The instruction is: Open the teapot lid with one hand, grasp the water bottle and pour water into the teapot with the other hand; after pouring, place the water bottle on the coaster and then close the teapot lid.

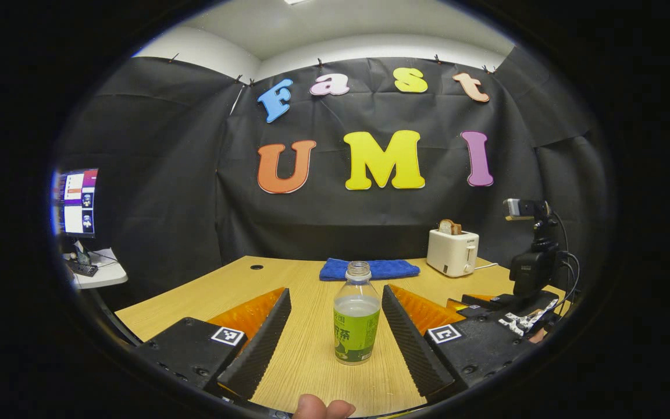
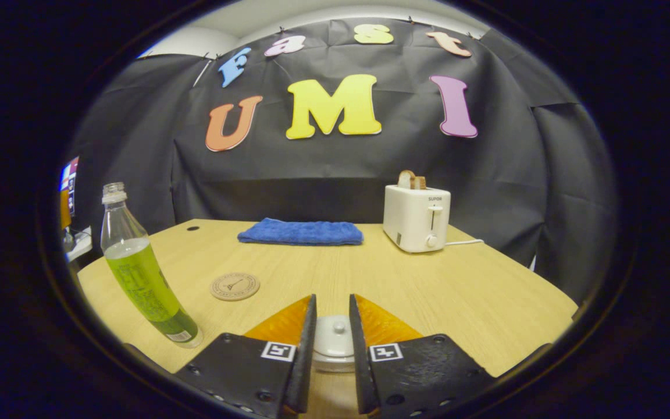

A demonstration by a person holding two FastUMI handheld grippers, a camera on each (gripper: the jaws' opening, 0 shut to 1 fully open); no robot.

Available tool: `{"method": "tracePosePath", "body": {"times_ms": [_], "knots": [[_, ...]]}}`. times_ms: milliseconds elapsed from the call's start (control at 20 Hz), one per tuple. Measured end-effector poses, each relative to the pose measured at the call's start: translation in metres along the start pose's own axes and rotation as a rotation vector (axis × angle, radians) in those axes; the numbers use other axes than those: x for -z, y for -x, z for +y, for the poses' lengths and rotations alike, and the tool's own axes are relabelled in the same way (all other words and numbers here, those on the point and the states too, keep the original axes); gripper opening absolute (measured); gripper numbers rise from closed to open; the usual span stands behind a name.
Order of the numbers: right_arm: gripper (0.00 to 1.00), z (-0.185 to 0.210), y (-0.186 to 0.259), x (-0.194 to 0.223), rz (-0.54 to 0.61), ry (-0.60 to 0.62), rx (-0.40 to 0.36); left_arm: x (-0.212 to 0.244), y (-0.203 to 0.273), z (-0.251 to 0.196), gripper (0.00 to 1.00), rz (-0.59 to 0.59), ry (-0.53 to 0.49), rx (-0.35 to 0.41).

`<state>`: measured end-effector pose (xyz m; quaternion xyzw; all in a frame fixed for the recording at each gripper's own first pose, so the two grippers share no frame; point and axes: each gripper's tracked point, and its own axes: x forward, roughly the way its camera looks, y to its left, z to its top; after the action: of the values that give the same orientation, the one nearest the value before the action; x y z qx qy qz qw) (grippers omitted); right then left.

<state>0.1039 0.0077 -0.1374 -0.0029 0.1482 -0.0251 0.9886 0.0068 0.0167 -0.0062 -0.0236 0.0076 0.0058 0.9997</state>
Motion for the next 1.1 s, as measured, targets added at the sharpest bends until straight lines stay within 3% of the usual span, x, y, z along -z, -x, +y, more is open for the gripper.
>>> {"method": "tracePosePath", "body": {"times_ms": [100,200,250,550,1100], "knots": [[0.12,0.001,-0.001,0.003,0.006,-0.010,-0.003,0.002,-0.001,0.000,0.99,0.003,0.004,0.001],[0.10,0.000,-0.005,0.007,0.007,-0.005,-0.007,0.003,-0.003,0.000,0.99,0.006,0.009,0.000],[0.00,0.000,-0.002,0.003,0.010,-0.007,-0.014,0.004,-0.003,0.001,0.99,0.007,0.012,0.000],[0.00,-0.001,0.003,-0.015,-0.042,-0.015,-0.033,0.016,-0.009,0.002,0.98,0.023,0.027,-0.002],[0.00,-0.025,0.039,-0.057,-0.131,-0.015,-0.044,0.093,-0.033,-0.029,0.99,0.199,0.092,0.066]]}}
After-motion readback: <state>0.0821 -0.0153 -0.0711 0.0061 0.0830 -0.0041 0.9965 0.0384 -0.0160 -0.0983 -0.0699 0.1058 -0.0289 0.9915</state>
